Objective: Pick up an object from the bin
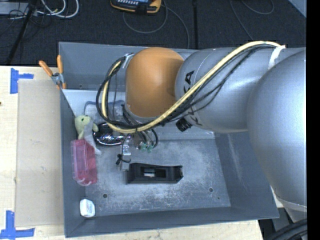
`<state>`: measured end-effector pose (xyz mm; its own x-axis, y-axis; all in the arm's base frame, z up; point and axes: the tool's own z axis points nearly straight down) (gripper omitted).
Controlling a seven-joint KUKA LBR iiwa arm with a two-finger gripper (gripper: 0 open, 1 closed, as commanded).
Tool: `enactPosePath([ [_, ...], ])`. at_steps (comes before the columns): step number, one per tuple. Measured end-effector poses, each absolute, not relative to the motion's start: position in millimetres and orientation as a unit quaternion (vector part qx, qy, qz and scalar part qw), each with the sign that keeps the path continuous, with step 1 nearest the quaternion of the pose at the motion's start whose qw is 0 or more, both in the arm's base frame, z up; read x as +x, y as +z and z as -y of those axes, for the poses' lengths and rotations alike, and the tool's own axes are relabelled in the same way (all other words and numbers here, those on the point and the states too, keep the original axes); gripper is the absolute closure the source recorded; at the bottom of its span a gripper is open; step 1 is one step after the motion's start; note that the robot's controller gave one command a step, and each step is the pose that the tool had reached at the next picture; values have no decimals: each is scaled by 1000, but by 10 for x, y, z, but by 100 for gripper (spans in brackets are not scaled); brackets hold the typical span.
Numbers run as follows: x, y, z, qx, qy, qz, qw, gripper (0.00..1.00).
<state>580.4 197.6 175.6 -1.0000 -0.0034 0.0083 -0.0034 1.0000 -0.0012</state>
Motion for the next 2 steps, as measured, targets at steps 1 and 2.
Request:
enactPosePath([
  [1,5821,1804,-1968,0,0,1000,1,0],
  [2,5793,1460,-1709,29,-1,1000,-1,0],
])
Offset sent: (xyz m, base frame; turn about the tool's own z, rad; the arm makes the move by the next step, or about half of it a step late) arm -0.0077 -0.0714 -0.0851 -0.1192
